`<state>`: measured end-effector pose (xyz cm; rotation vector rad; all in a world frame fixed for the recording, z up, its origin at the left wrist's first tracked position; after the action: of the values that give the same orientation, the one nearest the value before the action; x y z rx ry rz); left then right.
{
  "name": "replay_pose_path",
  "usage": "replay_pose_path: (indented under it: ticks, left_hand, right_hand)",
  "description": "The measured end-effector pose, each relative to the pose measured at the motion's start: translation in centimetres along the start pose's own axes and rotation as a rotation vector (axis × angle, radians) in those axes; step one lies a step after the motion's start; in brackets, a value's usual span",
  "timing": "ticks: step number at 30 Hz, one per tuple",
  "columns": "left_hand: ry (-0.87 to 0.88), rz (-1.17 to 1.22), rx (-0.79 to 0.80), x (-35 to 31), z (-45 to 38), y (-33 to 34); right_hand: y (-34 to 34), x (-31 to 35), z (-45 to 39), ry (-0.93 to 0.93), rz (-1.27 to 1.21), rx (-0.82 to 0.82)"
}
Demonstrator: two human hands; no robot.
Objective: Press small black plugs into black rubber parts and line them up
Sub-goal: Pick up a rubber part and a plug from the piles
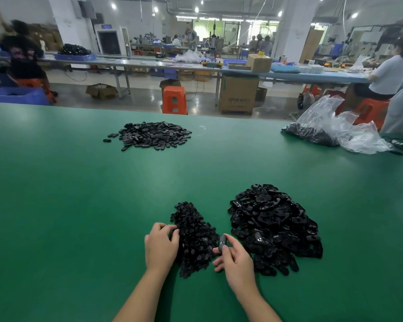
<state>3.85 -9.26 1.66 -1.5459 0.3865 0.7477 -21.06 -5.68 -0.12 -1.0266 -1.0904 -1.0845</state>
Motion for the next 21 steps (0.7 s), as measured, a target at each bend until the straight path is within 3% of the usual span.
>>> replay_pose_path:
  ticks: [15, 21]
  left_hand:
    - [-0.022, 0.125, -0.077, 0.66, 0.16, -0.43]
    - [-0.016, 0.039, -0.066, 0.50, 0.00, -0.17]
  right_hand:
    - [-0.37, 0.29, 0.53, -0.026, 0.052, -0.022]
    - [-0.64, 0.44, 0.52, -0.035, 0.053, -0.049]
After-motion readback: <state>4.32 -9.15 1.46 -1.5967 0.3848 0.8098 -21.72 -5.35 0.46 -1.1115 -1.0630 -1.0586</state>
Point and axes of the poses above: each hand's wrist, its own z-axis away from the middle knuckle, its own y-axis out of the palm, x = y × z, the point moved 10 cm from there along -z, towards the middle knuckle, and after that the axes turned 14 degrees about x, right-handed, at the moved point
